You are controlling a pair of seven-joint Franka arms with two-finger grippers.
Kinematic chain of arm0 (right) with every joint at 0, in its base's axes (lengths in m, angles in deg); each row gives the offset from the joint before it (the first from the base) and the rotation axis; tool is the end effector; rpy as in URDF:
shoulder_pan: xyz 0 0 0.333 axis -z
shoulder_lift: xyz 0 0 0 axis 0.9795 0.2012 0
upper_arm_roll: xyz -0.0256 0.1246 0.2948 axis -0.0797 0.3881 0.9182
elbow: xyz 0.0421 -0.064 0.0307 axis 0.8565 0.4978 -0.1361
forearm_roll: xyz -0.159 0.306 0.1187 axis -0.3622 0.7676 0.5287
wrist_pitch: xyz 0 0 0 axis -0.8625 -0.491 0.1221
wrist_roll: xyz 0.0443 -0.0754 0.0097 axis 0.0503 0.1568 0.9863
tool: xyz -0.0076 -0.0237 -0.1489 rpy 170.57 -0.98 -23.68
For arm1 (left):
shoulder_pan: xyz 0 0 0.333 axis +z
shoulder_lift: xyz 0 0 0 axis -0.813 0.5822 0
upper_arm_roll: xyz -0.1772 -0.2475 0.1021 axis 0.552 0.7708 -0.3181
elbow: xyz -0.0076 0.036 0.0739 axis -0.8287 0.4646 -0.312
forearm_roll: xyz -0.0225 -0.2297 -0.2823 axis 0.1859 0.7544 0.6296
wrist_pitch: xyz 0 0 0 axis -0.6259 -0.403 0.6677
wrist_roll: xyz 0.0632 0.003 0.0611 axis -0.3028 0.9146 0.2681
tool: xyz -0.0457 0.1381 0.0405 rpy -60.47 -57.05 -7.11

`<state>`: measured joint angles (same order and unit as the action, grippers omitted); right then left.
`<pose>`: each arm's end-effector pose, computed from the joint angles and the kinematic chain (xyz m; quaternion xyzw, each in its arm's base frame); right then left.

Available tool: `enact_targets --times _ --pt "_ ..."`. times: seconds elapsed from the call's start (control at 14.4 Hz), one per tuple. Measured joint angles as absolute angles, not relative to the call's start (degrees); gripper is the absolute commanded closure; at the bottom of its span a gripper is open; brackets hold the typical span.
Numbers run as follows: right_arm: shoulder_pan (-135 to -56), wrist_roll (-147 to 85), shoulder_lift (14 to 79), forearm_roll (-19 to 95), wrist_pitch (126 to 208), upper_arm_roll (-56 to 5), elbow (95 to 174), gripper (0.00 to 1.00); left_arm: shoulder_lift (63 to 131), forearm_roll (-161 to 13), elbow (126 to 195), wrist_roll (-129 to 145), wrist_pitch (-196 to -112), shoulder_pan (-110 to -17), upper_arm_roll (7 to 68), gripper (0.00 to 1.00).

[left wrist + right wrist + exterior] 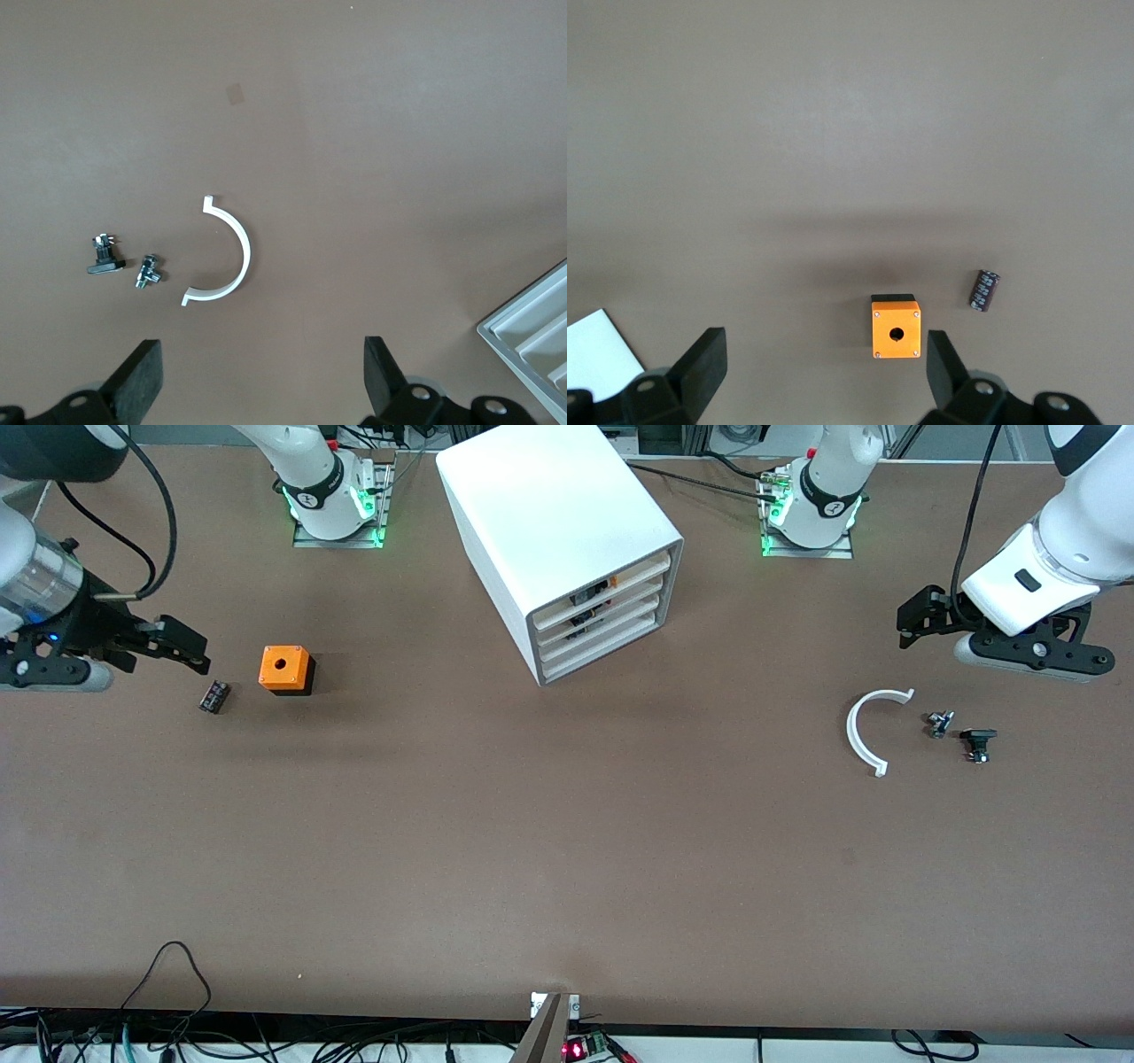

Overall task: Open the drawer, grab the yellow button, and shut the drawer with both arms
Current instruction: 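Move the left gripper toward the cabinet drawer while the right gripper lifts, then grasp the front of the white cabinet drawer with the left gripper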

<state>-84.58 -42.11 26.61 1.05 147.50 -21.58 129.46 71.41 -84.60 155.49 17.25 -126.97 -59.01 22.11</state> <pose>0.5469 0.0454 0.5347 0.9999 -0.0107 -0.0084 0.0007 0.5160 -0.0636 0.5524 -0.9952 0.0903 0.0347 0.0160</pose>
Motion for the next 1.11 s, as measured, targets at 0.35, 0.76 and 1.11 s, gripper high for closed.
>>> enact_targets --times 0.35,0.76,1.11 --pt "-84.6 -41.9 31.0 1.0 148.1 -21.5 129.5 0.00 72.4 -82.8 155.5 17.8 -120.7 -59.2 22.3 0.00" --pt "-84.7 -41.7 35.7 1.1 150.7 -21.3 130.0 0.00 74.5 -73.5 155.5 26.1 -112.7 -59.3 22.4 0.00" --pt "-84.7 -43.1 39.3 2.8 154.0 -21.2 131.7 0.00 78.5 -55.9 156.6 31.7 -111.8 -55.9 22.2 0.00"
